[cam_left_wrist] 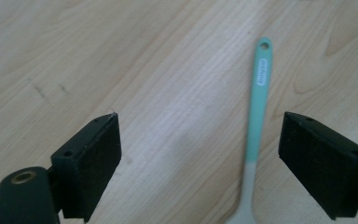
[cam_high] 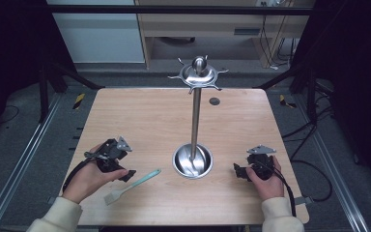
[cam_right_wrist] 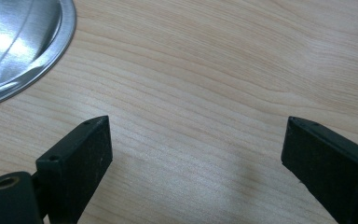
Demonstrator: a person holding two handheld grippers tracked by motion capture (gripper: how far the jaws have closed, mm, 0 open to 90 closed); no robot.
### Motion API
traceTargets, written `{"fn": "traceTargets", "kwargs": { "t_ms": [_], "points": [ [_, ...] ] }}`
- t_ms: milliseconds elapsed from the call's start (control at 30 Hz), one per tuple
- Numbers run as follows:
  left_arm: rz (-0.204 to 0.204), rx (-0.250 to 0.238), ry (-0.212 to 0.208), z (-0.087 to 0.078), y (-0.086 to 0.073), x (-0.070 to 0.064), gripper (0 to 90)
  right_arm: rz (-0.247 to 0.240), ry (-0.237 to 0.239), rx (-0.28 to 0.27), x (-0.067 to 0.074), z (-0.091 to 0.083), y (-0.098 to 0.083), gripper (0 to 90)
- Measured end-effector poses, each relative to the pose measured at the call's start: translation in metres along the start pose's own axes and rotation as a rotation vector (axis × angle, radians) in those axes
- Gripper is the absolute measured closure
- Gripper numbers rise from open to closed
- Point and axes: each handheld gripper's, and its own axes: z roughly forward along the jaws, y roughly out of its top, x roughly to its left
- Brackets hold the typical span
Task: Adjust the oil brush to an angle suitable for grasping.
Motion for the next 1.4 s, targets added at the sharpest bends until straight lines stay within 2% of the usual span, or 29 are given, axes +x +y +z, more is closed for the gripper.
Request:
{"fn": "traceTargets", "kwargs": {
  "t_ms": [33,100,167,200,300,533,767,867,1133,1167,1400],
  "points": [
    [0.023,0.031,-0.009,0.005,0.004,-0.004,14.2,-0.003,-0.002,0.0,0.0,0.0,0.0,9.3],
    [0.035,0.044,-0.014,0.007,0.006,-0.006,16.5,-0.005,-0.003,-0.001,0.0,0.0,0.0,9.3],
    [0.067,0.099,-0.036,0.014,0.009,-0.01,18.6,0.0,0.002,0.001,0.0,0.0,0.0,9.3],
    [0.067,0.099,-0.036,0.014,0.009,-0.01,19.5,0.0,0.002,0.001,0.0,0.0,0.0,9.3],
    [0.088,0.148,-0.056,0.02,0.01,-0.014,21.7,-0.001,0.002,0.002,0.0,0.0,0.0,9.3],
    [0.117,0.227,-0.087,0.03,0.005,-0.021,34.6,-0.004,0.002,0.0,0.0,0.0,0.0,9.3],
    [0.121,0.263,-0.095,0.033,0.002,-0.023,42.5,-0.005,-0.002,-0.001,0.0,0.0,0.0,9.3],
    [0.101,0.267,-0.103,0.035,0.001,-0.024,46.7,-0.001,0.001,0.0,0.0,0.0,0.0,9.3],
    [0.097,0.282,-0.113,0.042,-0.001,-0.026,53.3,-0.003,-0.002,-0.003,0.0,0.0,0.0,9.4],
    [0.097,0.282,-0.118,0.043,-0.002,-0.027,56.7,-0.002,0.001,-0.005,0.0,0.0,0.0,9.4],
    [0.107,0.293,-0.126,0.047,-0.003,-0.029,65.2,0.0,0.002,-0.007,0.0,0.0,0.0,9.4]
  ]
}}
